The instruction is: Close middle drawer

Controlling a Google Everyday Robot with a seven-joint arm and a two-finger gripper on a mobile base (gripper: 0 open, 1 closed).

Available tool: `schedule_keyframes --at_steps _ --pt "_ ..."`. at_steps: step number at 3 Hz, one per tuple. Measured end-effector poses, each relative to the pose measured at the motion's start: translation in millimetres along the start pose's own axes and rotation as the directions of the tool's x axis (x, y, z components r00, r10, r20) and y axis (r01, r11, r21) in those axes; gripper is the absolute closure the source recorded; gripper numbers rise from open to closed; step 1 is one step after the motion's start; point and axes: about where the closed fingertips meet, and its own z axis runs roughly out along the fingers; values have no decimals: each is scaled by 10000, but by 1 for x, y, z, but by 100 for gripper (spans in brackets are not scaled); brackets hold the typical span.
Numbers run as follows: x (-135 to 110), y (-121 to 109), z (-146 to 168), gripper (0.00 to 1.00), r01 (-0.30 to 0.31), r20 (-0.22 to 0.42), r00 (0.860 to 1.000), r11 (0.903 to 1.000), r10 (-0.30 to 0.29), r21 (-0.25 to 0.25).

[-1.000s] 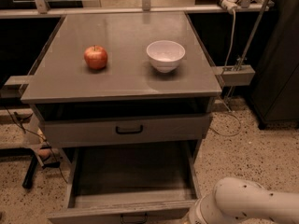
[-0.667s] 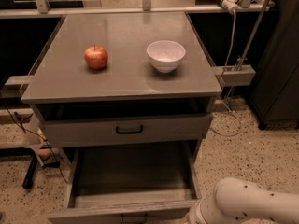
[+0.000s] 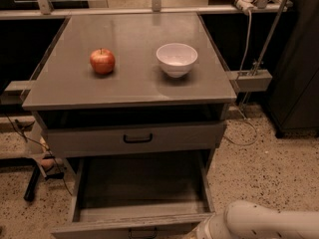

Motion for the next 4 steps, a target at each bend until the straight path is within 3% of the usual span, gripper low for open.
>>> schedule_keyframes --at_steps 1,2,4 --pt "-6 -11 18 100 -161 392 9991 9999 160 3" --pt "-21 -18 20 100 41 619 9981 9997 -55 237" --pt "-21 -18 20 57 41 620 9981 9997 -56 237"
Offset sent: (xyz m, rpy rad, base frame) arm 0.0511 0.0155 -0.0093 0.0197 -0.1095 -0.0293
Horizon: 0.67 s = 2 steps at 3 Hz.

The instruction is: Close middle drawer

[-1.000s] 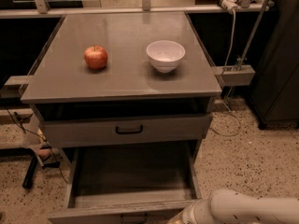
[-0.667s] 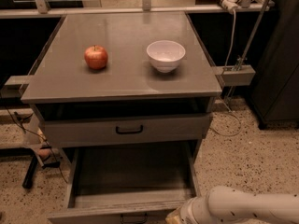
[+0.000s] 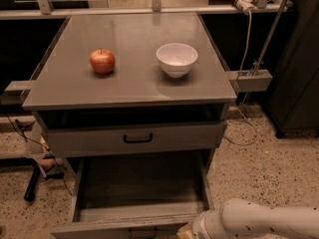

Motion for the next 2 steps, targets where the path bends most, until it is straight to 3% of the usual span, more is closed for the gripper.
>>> schedule_keyframes --at_steps 2 --pt "0 0 0 11 0 0 10000 10000 0 0"
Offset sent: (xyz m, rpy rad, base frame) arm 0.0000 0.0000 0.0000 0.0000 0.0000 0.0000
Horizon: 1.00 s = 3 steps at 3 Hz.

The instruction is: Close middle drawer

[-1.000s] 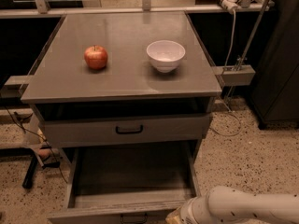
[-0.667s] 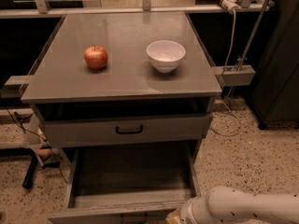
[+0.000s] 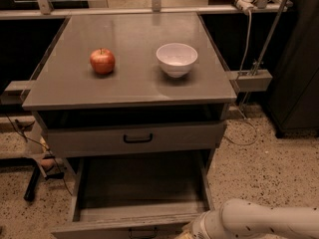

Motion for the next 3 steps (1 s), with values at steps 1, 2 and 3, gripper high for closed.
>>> schedule_keyframes --at_steps 1,2,3 --pt "0 0 0 0 0 -1 10000 10000 0 -1" --pt "0 0 0 0 0 -1 10000 10000 0 -2" --pt "0 0 0 19 1 -1 10000 10000 -1 -2"
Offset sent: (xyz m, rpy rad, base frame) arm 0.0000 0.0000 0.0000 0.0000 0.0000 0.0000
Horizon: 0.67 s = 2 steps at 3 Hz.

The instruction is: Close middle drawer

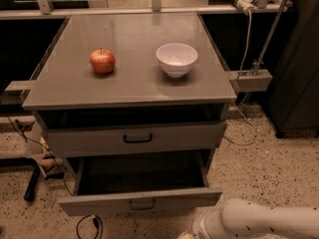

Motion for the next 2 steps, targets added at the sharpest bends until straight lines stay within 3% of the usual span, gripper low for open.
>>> schedule_keyframes --at_steps 2 --pt "0 0 0 66 5 3 10000 10000 -5 2"
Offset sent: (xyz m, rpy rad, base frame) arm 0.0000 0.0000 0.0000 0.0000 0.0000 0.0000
